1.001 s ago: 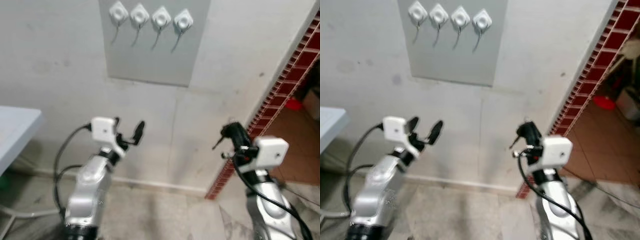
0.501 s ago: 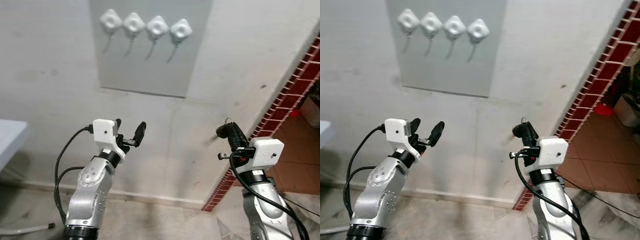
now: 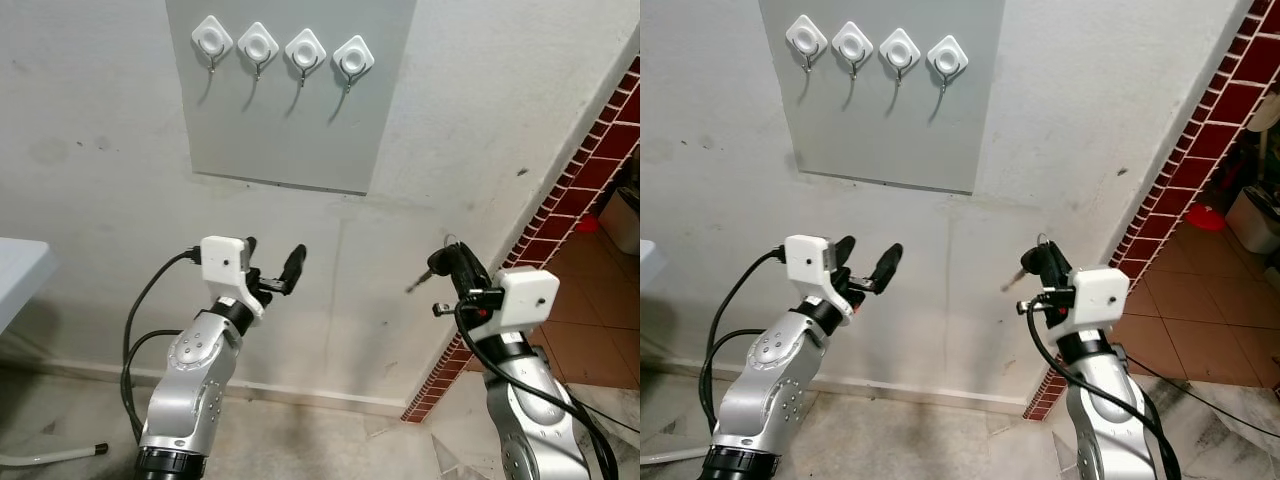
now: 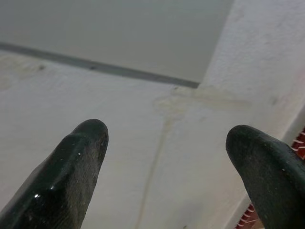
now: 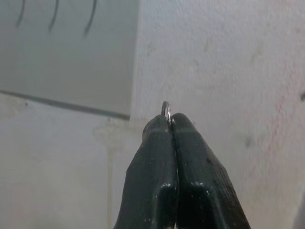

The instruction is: Hang keys on a hook

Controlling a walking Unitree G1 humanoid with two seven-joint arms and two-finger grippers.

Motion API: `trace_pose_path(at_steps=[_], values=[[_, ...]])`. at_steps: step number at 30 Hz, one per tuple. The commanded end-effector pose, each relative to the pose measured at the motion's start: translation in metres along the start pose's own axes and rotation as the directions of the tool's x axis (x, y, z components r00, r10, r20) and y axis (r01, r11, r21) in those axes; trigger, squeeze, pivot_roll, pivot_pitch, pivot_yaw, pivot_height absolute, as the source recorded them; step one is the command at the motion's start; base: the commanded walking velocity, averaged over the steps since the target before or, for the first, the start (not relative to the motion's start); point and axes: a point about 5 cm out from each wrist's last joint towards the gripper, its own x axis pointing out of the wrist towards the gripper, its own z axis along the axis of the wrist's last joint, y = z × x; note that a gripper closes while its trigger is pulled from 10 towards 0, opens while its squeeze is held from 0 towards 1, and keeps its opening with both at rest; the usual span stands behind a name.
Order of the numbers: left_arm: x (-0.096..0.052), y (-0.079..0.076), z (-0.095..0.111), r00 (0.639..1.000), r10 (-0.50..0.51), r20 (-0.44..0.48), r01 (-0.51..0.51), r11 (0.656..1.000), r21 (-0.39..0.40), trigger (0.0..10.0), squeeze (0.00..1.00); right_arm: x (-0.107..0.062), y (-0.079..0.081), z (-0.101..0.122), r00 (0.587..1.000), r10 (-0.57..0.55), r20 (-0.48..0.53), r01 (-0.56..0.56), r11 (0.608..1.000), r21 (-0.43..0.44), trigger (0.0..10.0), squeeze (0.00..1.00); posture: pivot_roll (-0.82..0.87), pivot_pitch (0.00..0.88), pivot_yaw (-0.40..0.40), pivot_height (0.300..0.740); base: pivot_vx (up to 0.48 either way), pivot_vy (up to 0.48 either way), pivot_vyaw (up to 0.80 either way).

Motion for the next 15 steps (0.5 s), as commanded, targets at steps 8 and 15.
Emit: trace_pose_path(at_steps=[8,15], values=[[0.027,-0.024,0.028,0.991,-0.129,0.046,0.127,0.991,0.044,10.0,0.00,0.046,-0.003,0.017,0.996,0.064,0.059,-0.066,0.998,0.021,10.0,0.00,-0.02,0.064,-0.071,0.714,0.000,0.000,0.00],[0.033,-0.025,0.035,0.988,-0.140,0.063,0.138,0.990,0.035,10.0,0.00,0.073,-0.003,0.028,0.990,0.094,0.103,-0.095,0.995,0.010,10.0,0.00,-0.02,0.066,-0.072,0.714,0.000,0.000,0.00]])
